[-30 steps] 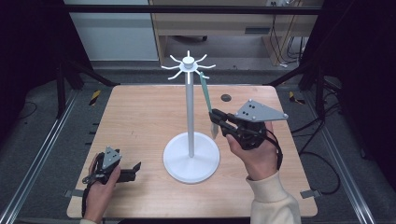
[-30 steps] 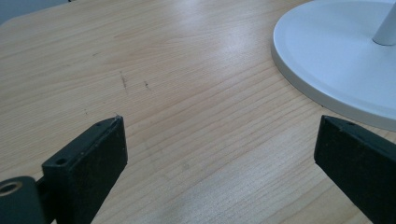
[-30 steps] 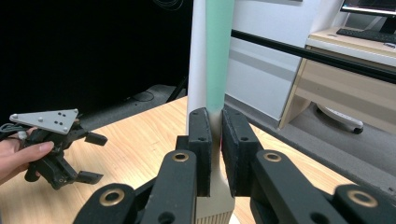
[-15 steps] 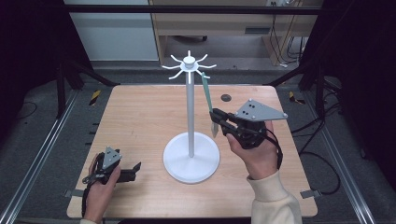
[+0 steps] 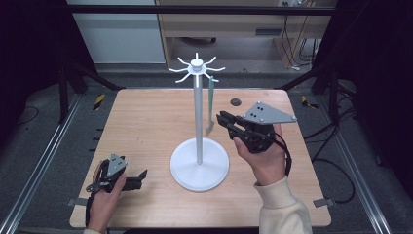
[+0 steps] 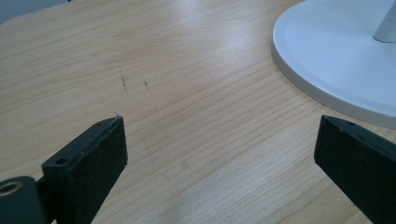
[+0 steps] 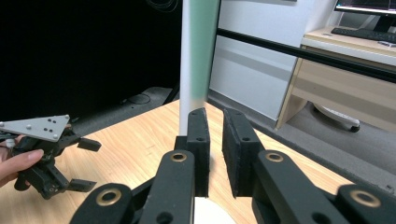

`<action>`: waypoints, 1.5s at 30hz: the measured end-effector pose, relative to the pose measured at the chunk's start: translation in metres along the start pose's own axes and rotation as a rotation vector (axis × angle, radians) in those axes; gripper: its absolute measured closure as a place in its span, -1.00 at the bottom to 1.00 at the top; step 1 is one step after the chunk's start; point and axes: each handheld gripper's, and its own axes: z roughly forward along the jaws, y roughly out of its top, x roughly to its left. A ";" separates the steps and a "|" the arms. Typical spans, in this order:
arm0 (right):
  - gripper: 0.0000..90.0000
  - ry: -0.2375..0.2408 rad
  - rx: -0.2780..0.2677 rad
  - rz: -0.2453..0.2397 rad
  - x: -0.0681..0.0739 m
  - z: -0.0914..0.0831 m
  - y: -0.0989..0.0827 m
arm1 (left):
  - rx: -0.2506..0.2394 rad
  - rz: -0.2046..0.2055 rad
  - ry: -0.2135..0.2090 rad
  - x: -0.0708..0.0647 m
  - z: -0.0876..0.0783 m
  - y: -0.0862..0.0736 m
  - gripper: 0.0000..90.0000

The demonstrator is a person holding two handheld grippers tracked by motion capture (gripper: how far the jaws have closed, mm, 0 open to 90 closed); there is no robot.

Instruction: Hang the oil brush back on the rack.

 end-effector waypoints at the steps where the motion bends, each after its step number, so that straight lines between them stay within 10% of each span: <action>1: 0.80 0.000 0.000 -0.001 0.000 0.000 0.000 | 0.001 0.001 -0.002 0.000 0.000 0.000 -0.95; 45: -0.82 -0.196 0.109 -0.027 -0.017 -0.020 -0.031 | 0.003 0.002 -0.001 0.000 0.000 -0.001 -0.95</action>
